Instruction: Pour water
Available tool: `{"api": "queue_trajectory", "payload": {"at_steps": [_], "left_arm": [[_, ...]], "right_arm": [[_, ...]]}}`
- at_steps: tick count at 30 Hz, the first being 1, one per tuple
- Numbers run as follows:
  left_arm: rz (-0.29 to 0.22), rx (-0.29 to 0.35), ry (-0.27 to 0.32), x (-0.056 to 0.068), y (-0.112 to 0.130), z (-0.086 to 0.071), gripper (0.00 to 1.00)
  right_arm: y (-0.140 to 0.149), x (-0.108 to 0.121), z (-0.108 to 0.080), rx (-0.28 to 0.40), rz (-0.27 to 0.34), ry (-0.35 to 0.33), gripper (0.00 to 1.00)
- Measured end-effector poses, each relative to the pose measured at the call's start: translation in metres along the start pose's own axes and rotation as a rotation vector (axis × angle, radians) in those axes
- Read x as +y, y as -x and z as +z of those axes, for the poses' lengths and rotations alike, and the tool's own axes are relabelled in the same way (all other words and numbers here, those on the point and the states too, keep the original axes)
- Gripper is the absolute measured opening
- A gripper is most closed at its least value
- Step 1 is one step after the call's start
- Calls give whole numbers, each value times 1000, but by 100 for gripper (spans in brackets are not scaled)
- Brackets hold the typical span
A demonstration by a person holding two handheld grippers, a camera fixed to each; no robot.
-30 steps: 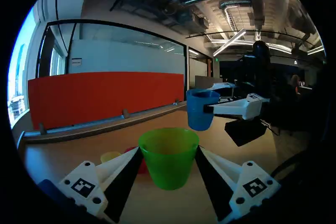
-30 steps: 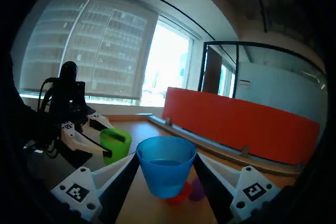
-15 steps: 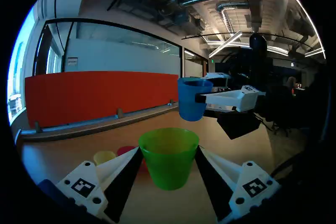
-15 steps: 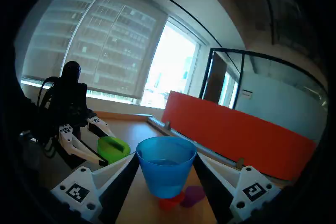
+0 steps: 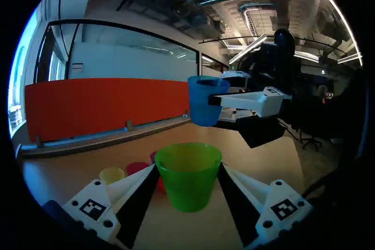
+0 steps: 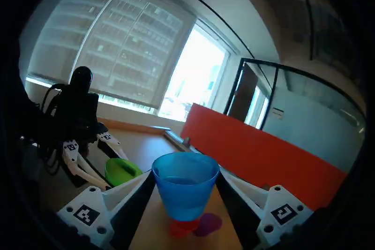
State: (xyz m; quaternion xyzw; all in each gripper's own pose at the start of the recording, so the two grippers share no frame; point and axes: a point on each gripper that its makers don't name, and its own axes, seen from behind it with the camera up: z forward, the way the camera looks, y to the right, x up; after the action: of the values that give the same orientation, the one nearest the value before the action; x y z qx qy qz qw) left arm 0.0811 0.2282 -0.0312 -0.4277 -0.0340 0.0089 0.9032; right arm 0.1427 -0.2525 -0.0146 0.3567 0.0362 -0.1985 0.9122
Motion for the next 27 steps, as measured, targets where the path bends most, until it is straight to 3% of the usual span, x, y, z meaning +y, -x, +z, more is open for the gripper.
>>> {"api": "queue_trajectory", "payload": {"at_steps": [27], "left_arm": [[34, 22, 0, 7, -4, 5, 85]], "right_arm": [[-16, -3, 9, -13, -190, -20, 91]]}}
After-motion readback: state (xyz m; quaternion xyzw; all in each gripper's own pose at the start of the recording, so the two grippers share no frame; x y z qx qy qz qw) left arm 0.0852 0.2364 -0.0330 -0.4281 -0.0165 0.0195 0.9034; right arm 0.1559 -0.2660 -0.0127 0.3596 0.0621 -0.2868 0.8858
